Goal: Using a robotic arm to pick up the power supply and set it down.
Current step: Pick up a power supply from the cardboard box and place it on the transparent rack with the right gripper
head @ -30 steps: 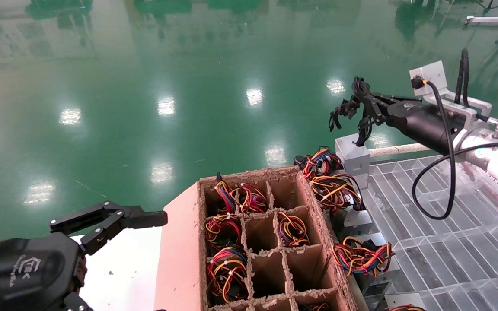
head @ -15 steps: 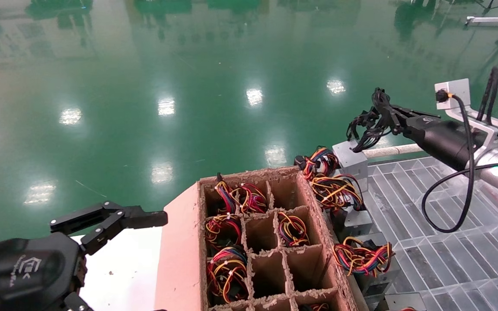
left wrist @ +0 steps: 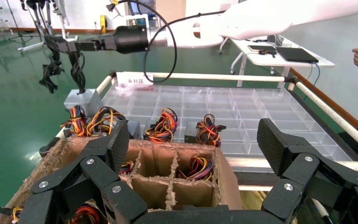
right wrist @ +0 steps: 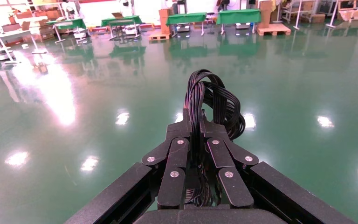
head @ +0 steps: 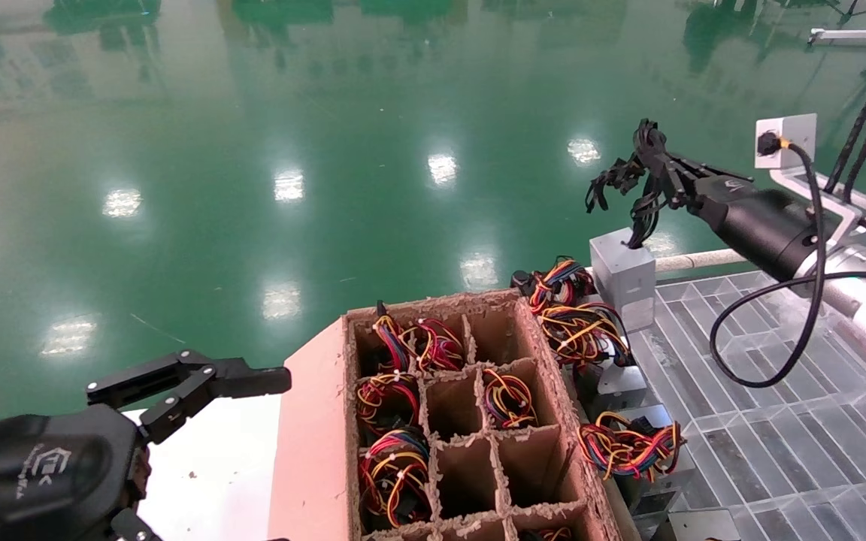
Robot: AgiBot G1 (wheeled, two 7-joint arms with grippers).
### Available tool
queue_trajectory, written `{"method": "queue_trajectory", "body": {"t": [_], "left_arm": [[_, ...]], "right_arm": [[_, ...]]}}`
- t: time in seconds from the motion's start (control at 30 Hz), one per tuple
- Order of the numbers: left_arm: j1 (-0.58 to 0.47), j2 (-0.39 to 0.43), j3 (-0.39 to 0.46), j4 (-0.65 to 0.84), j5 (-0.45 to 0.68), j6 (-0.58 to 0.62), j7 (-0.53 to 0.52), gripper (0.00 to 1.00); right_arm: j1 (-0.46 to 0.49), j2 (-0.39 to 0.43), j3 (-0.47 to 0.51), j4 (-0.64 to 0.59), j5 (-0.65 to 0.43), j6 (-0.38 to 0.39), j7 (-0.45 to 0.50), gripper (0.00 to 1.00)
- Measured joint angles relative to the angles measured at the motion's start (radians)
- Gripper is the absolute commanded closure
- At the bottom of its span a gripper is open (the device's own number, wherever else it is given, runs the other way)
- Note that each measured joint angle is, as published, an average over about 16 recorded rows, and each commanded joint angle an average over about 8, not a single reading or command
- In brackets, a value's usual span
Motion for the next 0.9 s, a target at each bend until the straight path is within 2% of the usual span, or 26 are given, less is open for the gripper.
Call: {"method": "queue_trajectory", "body": {"t": [0.4,0.9], "left_arm": [[0.0,0.0,0.0,0.0,0.0,0.0,0.0,0.0],[0.0,0.0,0.0,0.0,0.0,0.0,0.0,0.0]], "right_arm": [[-0.052,-0.007,0.035,-0.022,0.05,0.007,-0.002,1.0],[-0.117,0.043,0.07,-0.019,0.102,-0.01,0.012,1.0]]}}
